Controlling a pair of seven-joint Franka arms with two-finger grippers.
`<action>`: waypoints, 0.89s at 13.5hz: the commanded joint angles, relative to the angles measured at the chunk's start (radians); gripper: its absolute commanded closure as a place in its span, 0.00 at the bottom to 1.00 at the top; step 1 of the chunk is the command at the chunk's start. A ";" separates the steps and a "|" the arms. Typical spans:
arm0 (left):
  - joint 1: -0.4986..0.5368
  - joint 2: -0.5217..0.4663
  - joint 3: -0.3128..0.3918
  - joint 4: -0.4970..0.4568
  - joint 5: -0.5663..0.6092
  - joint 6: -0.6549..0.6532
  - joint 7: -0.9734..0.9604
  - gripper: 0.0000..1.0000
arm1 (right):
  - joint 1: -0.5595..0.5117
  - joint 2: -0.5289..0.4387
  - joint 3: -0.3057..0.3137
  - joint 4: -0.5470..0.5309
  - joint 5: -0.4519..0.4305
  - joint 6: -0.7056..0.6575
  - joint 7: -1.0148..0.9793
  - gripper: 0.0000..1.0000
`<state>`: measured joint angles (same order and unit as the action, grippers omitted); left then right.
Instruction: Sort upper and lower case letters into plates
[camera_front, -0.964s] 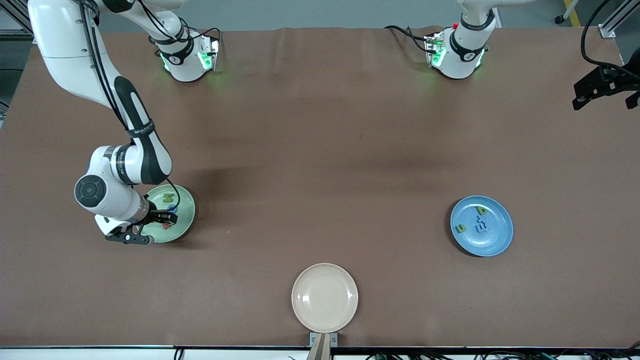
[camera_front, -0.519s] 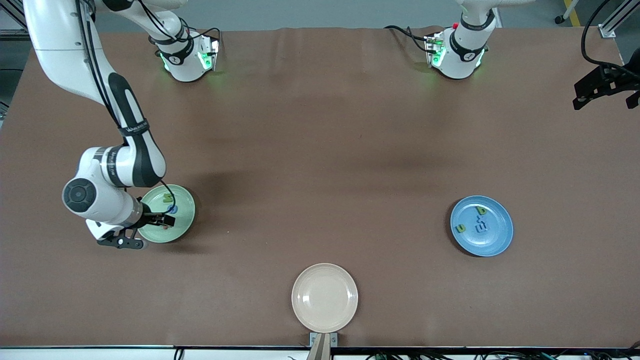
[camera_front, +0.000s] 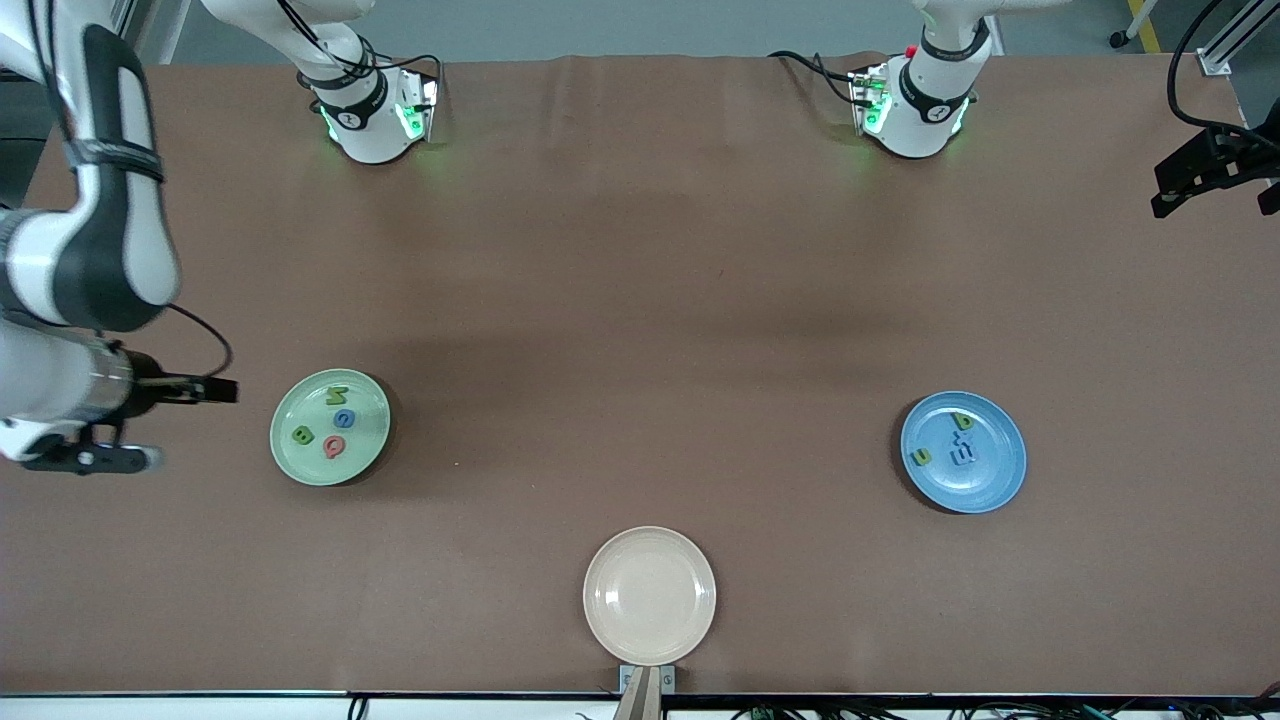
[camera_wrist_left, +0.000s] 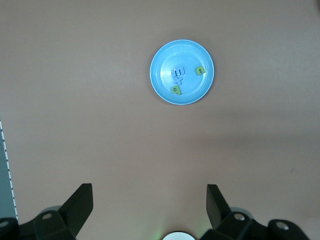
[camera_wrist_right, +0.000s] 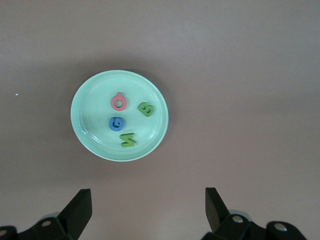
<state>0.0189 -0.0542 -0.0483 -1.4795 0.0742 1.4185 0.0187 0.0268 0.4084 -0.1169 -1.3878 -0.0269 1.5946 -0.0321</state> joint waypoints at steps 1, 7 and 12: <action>-0.007 -0.026 0.011 -0.018 -0.010 0.002 0.023 0.00 | -0.024 0.016 0.017 0.076 -0.018 -0.039 -0.008 0.00; -0.007 -0.024 0.011 -0.016 -0.010 0.000 0.023 0.00 | -0.016 -0.003 0.023 0.101 -0.011 -0.108 -0.005 0.00; -0.007 -0.027 0.011 -0.016 -0.010 0.000 0.024 0.00 | -0.036 -0.115 0.020 0.066 0.027 -0.142 -0.015 0.00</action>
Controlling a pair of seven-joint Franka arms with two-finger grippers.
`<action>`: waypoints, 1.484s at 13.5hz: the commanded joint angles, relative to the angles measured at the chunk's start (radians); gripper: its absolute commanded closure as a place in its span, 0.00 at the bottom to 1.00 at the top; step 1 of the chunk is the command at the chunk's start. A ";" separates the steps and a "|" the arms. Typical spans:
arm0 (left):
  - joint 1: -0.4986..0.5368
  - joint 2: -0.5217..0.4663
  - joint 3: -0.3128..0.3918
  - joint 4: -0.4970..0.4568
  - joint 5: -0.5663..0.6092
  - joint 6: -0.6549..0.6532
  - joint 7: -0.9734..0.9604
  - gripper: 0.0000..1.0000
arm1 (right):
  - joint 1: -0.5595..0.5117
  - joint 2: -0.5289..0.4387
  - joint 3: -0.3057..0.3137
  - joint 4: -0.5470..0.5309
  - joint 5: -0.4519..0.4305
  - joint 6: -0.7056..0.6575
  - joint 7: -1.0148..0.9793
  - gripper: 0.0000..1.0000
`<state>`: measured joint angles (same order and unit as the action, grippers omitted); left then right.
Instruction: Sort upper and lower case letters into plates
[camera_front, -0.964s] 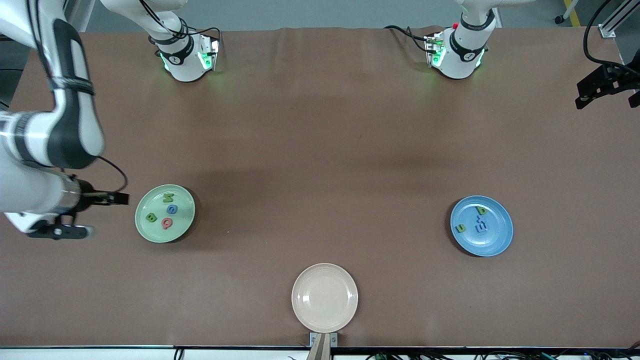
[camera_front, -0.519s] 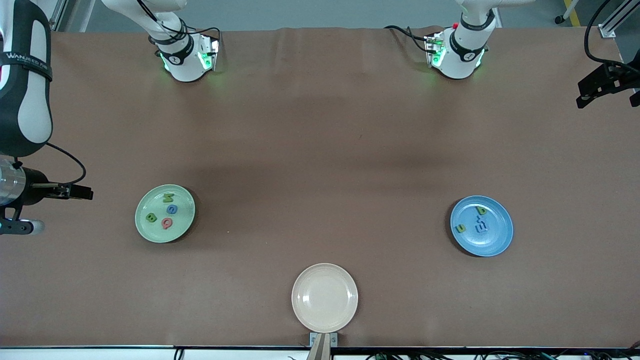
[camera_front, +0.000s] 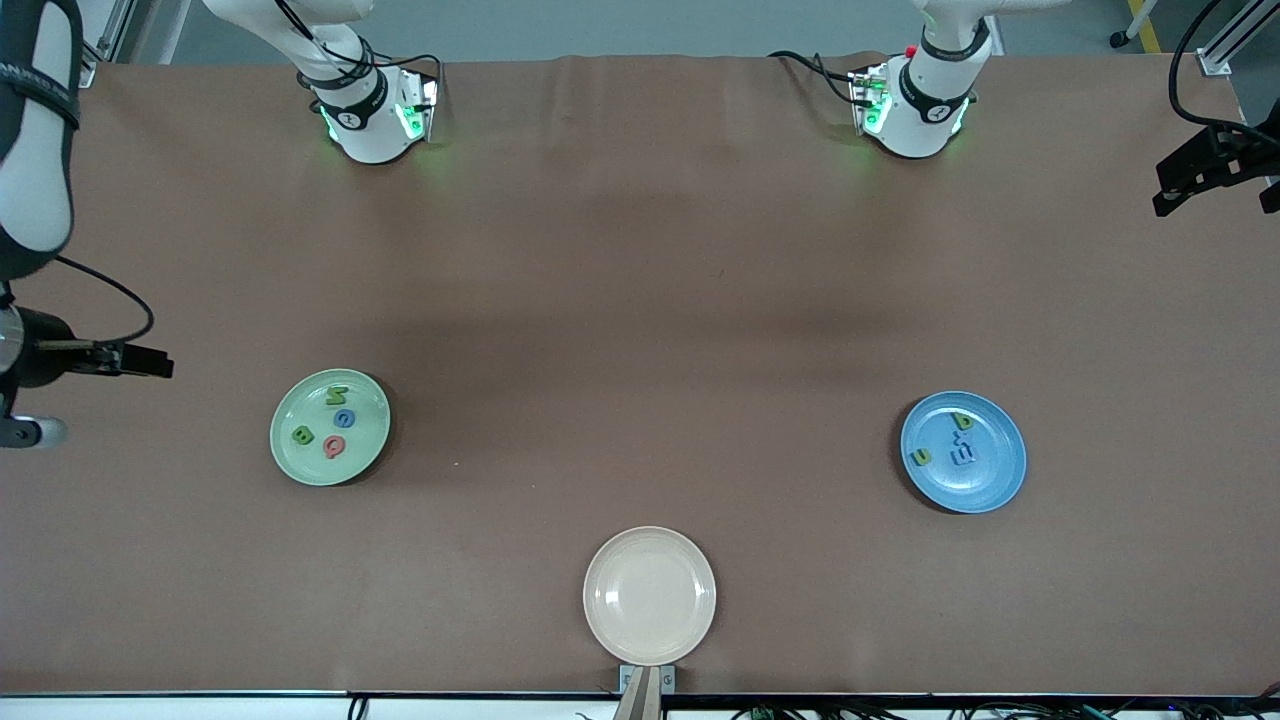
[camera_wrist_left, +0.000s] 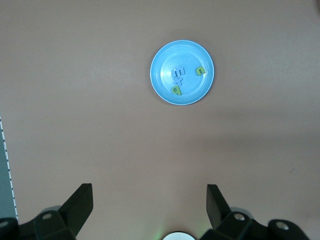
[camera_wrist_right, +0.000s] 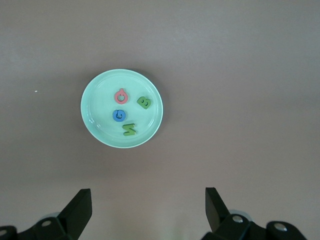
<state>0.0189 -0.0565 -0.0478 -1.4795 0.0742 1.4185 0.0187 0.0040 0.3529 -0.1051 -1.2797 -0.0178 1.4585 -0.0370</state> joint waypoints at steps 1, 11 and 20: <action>-0.007 -0.025 0.011 -0.016 -0.010 0.000 0.024 0.00 | -0.009 -0.087 0.008 -0.064 0.018 0.000 -0.011 0.00; -0.007 -0.032 0.011 -0.010 -0.007 -0.001 0.026 0.00 | -0.009 -0.304 0.010 -0.191 0.015 -0.021 -0.012 0.00; -0.011 -0.028 0.003 -0.016 -0.036 -0.001 0.020 0.00 | -0.004 -0.361 0.019 -0.152 0.012 -0.113 -0.009 0.00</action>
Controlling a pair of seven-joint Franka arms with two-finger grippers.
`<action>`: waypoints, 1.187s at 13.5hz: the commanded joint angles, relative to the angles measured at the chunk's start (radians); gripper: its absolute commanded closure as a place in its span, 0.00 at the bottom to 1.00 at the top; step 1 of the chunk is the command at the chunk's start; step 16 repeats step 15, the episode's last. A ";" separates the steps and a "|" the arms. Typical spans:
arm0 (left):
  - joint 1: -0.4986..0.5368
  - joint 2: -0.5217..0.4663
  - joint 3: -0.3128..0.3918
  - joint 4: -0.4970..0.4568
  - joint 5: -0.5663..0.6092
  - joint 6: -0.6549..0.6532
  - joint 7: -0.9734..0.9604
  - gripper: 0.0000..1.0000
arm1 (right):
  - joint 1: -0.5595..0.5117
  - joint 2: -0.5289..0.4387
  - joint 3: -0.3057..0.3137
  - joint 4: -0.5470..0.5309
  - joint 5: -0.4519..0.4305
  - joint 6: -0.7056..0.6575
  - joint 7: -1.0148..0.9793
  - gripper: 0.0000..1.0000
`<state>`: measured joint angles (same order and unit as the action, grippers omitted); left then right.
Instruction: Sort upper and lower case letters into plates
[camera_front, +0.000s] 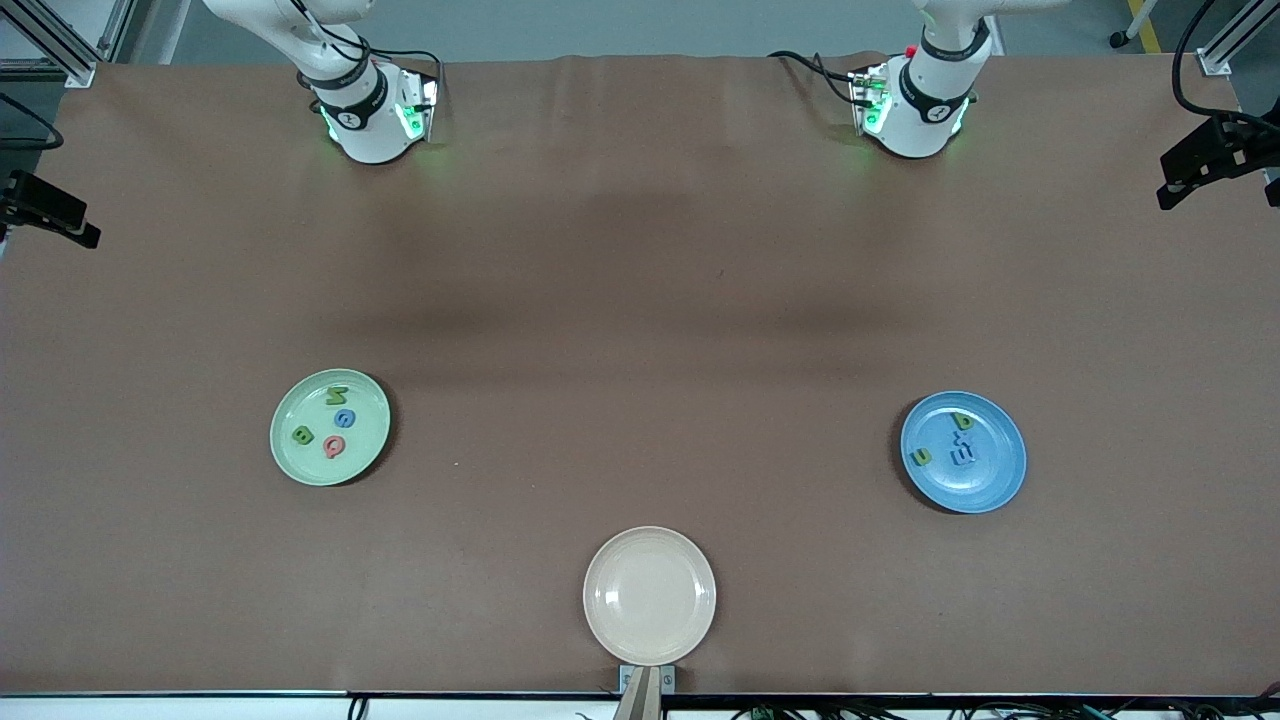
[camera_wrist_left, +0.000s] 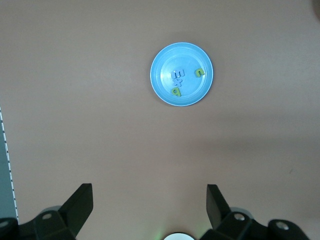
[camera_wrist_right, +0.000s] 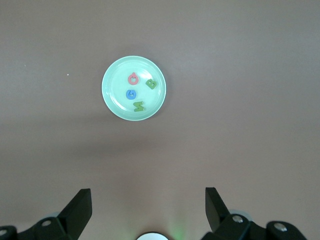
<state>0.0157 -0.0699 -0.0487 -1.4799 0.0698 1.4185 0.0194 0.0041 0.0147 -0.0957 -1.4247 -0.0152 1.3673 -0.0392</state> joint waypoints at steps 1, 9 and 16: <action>-0.006 -0.016 0.004 -0.023 -0.060 -0.001 0.002 0.00 | -0.006 -0.022 0.011 -0.003 0.011 -0.024 -0.007 0.00; 0.003 -0.064 -0.030 -0.143 -0.056 0.100 -0.088 0.00 | -0.003 -0.076 0.017 -0.010 0.009 -0.060 -0.011 0.00; 0.001 -0.059 -0.026 -0.114 -0.048 0.096 -0.085 0.00 | -0.003 -0.103 0.017 -0.002 0.017 -0.079 -0.011 0.00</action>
